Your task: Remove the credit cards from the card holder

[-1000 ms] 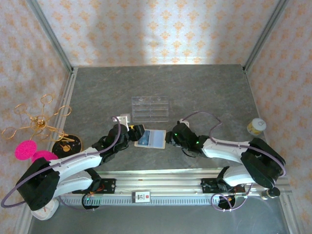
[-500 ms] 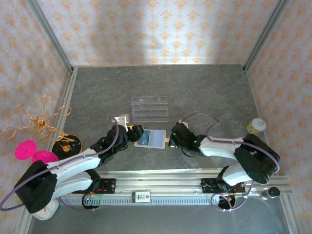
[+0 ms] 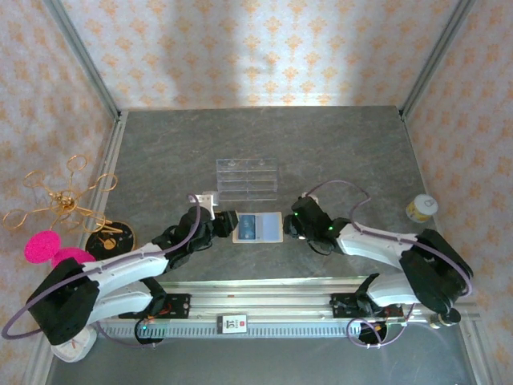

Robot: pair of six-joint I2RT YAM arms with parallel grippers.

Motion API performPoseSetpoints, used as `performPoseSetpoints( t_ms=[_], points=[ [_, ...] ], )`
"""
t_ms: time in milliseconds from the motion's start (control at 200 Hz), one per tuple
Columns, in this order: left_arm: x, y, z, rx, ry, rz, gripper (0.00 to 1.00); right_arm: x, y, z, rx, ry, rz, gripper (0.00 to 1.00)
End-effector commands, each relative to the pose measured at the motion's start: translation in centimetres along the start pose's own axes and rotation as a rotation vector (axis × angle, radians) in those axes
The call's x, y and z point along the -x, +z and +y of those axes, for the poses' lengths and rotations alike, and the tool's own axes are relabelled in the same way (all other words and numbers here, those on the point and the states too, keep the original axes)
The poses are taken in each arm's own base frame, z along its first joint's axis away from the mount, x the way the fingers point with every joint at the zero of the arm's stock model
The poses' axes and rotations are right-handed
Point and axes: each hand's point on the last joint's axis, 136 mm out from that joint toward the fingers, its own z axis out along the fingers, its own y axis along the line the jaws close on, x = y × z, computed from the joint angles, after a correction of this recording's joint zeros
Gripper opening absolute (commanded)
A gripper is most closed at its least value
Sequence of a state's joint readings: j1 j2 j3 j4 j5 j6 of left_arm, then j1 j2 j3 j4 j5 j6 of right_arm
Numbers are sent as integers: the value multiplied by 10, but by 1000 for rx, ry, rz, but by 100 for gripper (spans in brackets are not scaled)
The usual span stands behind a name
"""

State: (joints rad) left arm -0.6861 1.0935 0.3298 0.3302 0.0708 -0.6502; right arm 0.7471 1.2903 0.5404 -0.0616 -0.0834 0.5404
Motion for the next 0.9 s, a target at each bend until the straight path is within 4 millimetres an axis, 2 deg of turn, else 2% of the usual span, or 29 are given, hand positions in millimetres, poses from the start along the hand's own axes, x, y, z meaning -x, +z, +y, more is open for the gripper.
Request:
performPoseSetpoints(
  t_ms=[0, 135, 300, 490, 706, 891],
  points=[
    [-8, 5, -8, -8, 39, 31, 35, 24, -25, 24, 96, -23, -77, 40],
    [-19, 19, -11, 6, 74, 76, 24, 23, -34, 79, 300, -78, -49, 25],
    [-20, 32, -11, 34, 101, 87, 18, 17, -14, 114, 392, -77, 13, 24],
    [-23, 41, 5, 121, 163, 98, 3, 6, 17, 120, 391, -47, 78, 22],
    [-36, 50, 18, 165, 184, 133, 1, -10, 39, 111, 368, -20, 124, 20],
    [-38, 49, 29, 207, 190, 132, 0, -15, 49, 108, 353, -15, 136, 18]
  ],
)
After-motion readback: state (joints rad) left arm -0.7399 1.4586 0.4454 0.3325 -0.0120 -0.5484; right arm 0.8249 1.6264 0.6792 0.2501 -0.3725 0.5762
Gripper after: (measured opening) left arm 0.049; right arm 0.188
